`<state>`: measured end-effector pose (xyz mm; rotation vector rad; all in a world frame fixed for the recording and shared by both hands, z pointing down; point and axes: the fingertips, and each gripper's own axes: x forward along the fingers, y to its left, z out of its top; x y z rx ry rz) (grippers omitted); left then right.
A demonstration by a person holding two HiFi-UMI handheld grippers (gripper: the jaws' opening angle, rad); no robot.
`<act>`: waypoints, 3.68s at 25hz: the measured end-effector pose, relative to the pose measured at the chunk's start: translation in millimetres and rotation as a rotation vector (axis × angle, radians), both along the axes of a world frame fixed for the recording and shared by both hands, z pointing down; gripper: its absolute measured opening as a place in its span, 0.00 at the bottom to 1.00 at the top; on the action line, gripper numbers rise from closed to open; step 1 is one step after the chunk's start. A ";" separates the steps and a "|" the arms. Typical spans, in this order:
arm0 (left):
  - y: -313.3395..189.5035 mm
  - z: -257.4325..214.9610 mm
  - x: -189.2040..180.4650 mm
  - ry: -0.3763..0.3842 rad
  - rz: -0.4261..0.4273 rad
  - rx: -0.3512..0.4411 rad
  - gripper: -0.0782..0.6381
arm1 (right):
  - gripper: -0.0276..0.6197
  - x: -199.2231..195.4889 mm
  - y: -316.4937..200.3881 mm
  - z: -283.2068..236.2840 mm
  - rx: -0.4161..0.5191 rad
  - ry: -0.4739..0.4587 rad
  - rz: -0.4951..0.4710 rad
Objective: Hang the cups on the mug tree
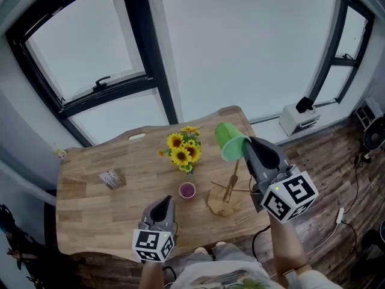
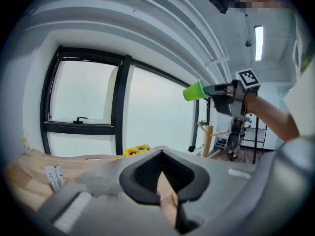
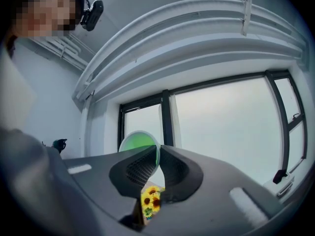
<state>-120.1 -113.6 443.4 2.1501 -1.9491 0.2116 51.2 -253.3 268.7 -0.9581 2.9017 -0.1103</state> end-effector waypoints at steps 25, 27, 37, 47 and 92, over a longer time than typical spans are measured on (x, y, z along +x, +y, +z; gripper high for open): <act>-19.4 1.1 23.3 0.003 0.013 -0.010 0.11 | 0.08 28.6 -53.7 45.8 0.160 0.256 0.223; -19.0 2.1 22.1 0.004 0.009 -0.013 0.11 | 0.08 28.4 -56.1 52.4 0.175 0.291 0.238; -19.0 6.6 17.4 0.008 0.003 -0.025 0.11 | 0.08 25.0 -62.6 78.9 0.266 0.435 0.288; -17.6 10.3 17.4 0.009 0.006 -0.028 0.11 | 0.08 23.3 -48.6 100.0 0.337 0.546 0.293; 8.5 11.5 23.5 0.006 0.016 -0.038 0.11 | 0.11 17.5 29.5 140.9 0.502 0.691 0.249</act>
